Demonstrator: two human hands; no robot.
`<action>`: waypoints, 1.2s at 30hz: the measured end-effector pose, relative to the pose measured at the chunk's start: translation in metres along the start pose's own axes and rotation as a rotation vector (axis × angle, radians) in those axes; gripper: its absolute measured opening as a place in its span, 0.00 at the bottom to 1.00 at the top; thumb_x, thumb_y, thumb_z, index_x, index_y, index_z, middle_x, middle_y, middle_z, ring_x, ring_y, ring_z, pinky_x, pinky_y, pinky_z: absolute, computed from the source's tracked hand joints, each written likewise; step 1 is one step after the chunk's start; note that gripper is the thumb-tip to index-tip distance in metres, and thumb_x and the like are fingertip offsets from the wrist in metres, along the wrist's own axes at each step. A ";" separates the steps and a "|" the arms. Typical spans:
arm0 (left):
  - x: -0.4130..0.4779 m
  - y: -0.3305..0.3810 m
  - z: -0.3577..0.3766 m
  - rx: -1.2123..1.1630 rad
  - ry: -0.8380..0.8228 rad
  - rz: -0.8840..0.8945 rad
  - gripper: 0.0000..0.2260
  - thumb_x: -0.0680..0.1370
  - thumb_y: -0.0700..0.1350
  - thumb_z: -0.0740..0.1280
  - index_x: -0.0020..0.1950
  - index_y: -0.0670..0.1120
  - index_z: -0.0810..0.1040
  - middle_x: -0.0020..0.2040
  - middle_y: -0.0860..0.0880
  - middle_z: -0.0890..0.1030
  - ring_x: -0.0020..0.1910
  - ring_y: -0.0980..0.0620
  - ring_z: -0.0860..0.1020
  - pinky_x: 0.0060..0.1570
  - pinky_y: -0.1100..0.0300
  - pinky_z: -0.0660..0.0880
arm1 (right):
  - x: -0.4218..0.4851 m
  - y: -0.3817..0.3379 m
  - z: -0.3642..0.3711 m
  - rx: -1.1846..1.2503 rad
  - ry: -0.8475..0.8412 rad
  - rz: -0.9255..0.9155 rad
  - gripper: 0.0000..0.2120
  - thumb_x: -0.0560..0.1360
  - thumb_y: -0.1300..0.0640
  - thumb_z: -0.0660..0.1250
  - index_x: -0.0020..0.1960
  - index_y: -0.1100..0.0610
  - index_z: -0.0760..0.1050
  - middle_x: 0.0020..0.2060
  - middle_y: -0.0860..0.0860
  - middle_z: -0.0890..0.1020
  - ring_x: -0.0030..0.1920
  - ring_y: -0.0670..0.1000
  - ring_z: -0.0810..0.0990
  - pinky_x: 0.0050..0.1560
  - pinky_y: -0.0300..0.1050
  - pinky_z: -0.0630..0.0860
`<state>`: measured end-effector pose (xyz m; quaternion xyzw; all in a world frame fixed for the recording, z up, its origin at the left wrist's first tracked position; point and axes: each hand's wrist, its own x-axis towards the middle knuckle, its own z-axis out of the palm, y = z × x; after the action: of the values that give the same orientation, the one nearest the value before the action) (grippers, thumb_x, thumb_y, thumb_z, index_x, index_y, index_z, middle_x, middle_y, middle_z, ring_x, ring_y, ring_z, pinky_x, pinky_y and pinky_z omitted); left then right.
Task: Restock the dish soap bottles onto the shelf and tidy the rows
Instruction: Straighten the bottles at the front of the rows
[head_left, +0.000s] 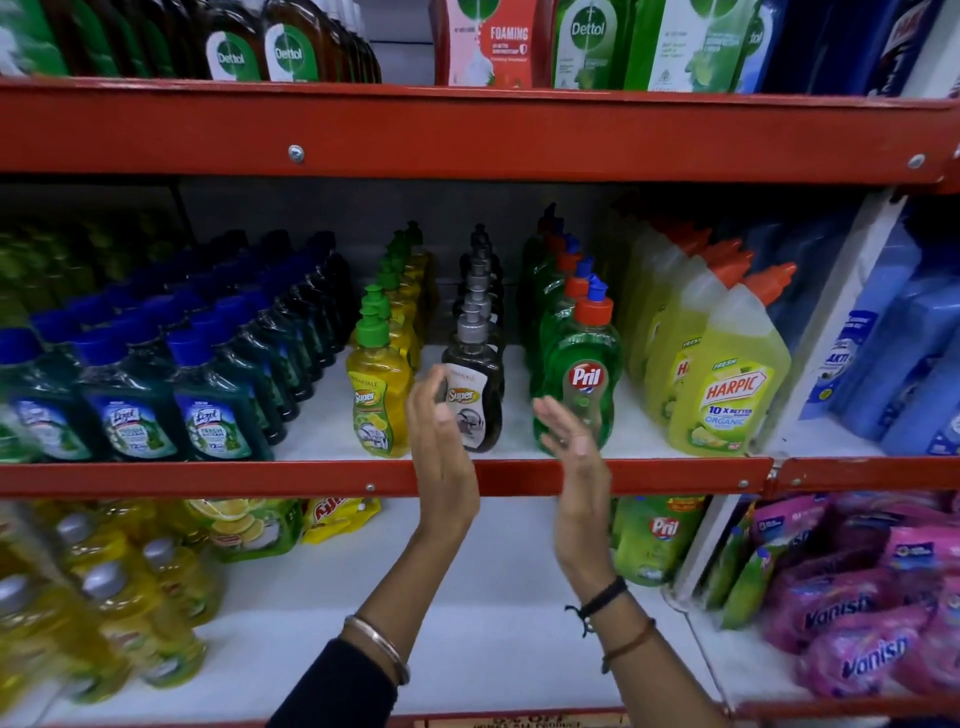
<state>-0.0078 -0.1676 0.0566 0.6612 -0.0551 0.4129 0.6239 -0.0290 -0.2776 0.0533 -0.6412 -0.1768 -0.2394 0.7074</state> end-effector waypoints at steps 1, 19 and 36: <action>0.006 -0.003 -0.002 0.006 -0.029 -0.051 0.26 0.78 0.67 0.46 0.70 0.55 0.64 0.68 0.58 0.67 0.70 0.62 0.64 0.70 0.64 0.62 | -0.001 0.002 0.011 0.013 -0.058 0.050 0.31 0.71 0.27 0.52 0.65 0.44 0.69 0.68 0.50 0.74 0.69 0.47 0.70 0.70 0.48 0.66; 0.028 0.014 -0.031 0.209 -0.415 -0.248 0.47 0.62 0.80 0.33 0.77 0.61 0.52 0.68 0.66 0.58 0.67 0.66 0.56 0.66 0.66 0.53 | 0.038 0.003 0.029 0.010 -0.151 0.275 0.30 0.68 0.27 0.46 0.64 0.39 0.66 0.69 0.49 0.72 0.70 0.47 0.69 0.73 0.49 0.63; 0.024 0.014 -0.035 0.251 -0.426 -0.207 0.36 0.72 0.70 0.37 0.77 0.60 0.53 0.65 0.64 0.60 0.67 0.69 0.61 0.65 0.63 0.61 | 0.038 0.008 0.032 0.040 -0.107 0.266 0.26 0.70 0.29 0.47 0.60 0.37 0.69 0.65 0.45 0.74 0.68 0.45 0.71 0.67 0.39 0.67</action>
<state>-0.0173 -0.1298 0.0778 0.8075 -0.0657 0.2021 0.5502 0.0089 -0.2494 0.0721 -0.6566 -0.1322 -0.1053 0.7350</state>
